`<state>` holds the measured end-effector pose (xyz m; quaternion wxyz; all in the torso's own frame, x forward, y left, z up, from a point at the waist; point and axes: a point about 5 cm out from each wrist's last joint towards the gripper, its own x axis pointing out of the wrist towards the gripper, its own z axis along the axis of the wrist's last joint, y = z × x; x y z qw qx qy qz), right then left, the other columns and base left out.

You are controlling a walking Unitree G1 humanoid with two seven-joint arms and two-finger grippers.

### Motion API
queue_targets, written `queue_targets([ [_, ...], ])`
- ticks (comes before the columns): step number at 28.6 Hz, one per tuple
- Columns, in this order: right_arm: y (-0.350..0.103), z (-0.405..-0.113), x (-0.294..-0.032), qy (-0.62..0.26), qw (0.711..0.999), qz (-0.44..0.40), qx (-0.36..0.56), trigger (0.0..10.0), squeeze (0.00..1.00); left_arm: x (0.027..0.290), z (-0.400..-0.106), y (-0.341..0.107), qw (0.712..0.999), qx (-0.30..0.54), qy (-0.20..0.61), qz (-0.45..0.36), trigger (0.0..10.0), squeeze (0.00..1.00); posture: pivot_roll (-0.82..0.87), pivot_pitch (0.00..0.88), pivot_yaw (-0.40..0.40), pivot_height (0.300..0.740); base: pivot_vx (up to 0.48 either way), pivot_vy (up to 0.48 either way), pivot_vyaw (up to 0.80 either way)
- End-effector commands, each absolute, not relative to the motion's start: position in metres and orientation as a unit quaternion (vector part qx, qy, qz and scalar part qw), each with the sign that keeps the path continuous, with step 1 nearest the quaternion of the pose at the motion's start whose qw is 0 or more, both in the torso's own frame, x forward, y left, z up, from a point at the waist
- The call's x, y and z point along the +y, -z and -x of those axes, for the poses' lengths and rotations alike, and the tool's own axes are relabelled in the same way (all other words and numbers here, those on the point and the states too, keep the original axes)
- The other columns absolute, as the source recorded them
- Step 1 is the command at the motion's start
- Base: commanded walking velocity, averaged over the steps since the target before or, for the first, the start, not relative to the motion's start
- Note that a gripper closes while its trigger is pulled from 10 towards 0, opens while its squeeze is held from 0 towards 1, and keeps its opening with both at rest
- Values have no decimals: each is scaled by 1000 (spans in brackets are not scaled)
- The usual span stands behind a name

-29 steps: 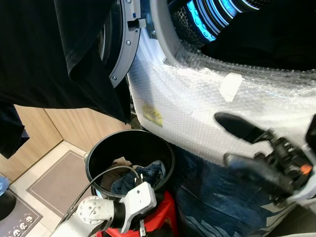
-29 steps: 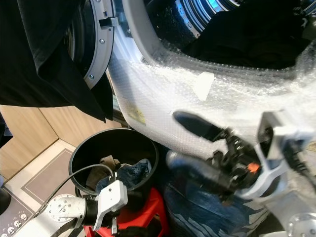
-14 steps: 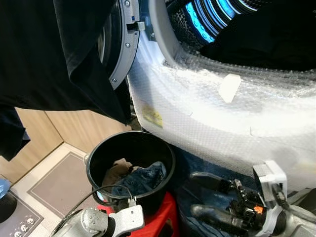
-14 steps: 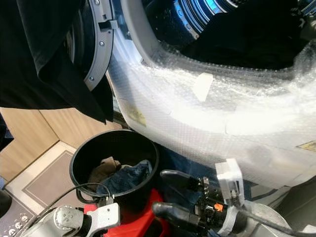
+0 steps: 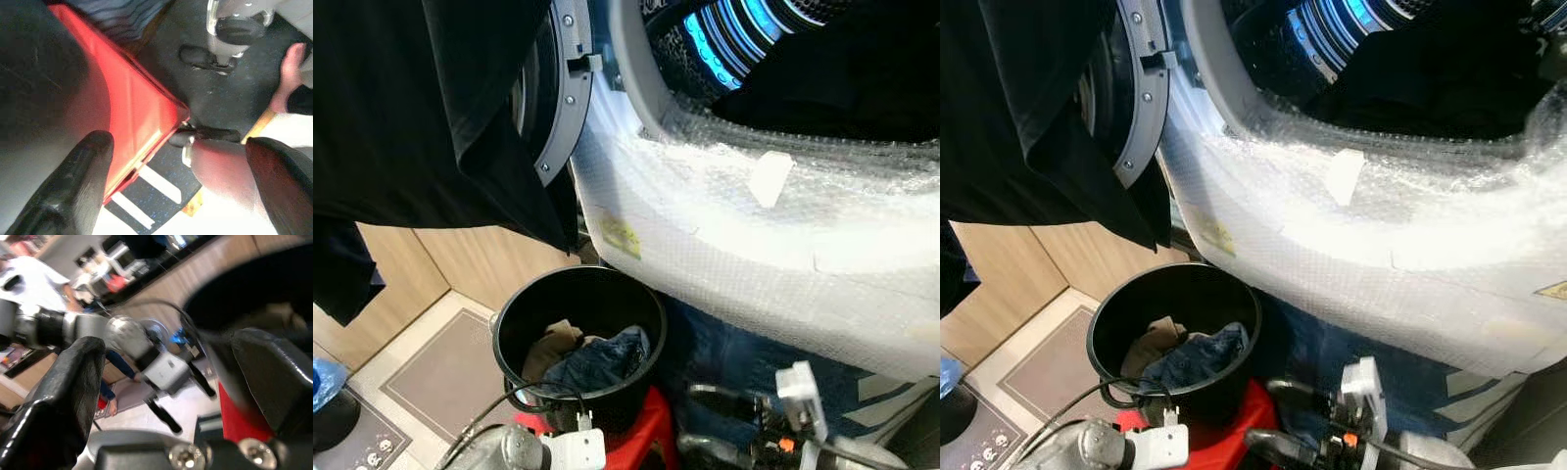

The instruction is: Clothes washing

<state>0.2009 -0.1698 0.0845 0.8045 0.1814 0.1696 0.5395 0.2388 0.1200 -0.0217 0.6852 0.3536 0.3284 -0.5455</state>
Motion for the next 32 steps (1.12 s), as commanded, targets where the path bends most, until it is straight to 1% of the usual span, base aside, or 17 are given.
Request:
queue_targets([
  [1, -77, -201, -170, -532, 810, -172, 176, 10000, 0, 131, -233, 33, 674, 359, 530, -369, 10000, 0, -129, 77, 134, 740, 0, 0, 0],
  [4, -48, -203, -179, -484, 831, -165, 218, 10000, 0, 122, -233, 43, 681, 370, 502, -383, 10000, 0, -129, 74, 136, 740, 0, 0, 0],
  [8, -27, -203, -186, -448, 847, -162, 235, 10000, 0, 118, -233, 49, 699, 385, 467, -380, 10000, 0, -124, 67, 136, 740, 0, 0, 0],
  [11, -7, -203, -191, -403, 862, -163, 263, 10000, 0, 118, -231, 54, 711, 393, 438, -385, 10000, 0, -132, 65, 135, 740, 0, 0, 0],
  [13, 6, -205, -196, -360, 877, -151, 281, 10000, 0, 119, -229, 57, 719, 397, 421, -386, 10000, 0, -133, 63, 135, 740, 0, 0, 0],
  [17, 23, -206, -201, -297, 894, -137, 307, 10000, 0, 122, -225, 62, 723, 401, 401, -395, 10000, 0, -127, 48, 135, 740, 0, 0, 0],
  [18, 30, -203, -202, -277, 896, -131, 321, 10000, 0, 122, -223, 63, 732, 404, 388, -389, 10000, 0, -126, 46, 135, 740, 0, 0, 0],
  [22, 52, -197, -206, -179, 904, -106, 375, 10000, 0, 125, -220, 67, 755, 414, 347, -371, 10000, 0, -130, 31, 135, 740, 0, 0, 0],
  [24, 61, -190, -206, -152, 901, -87, 397, 10000, 0, 128, -218, 69, 762, 420, 325, -370, 10000, 0, -128, 27, 134, 740, 0, 0, 0],
  [26, 66, -186, -206, -138, 897, -79, 413, 10000, 0, 128, -217, 69, 762, 416, 324, -376, 10000, 0, -123, 20, 131, 740, 0, 0, 0],
  [28, 73, -178, -206, -112, 892, -65, 433, 10000, 0, 130, -215, 71, 772, 421, 303, -368, 10000, 0, -121, 4, 128, 740, 0, 0, 0],
  [30, 78, -173, -207, -88, 887, -68, 448, 10000, 0, 131, -214, 72, 779, 423, 290, -360, 10000, 0, -124, 0, 125, 740, 0, 0, 0],
  [32, 83, -167, -205, -73, 882, -68, 460, 10000, 0, 130, -212, 73, 780, 424, 290, -359, 10000, 0, -125, 0, 124, 740, 0, 0, 0],
])
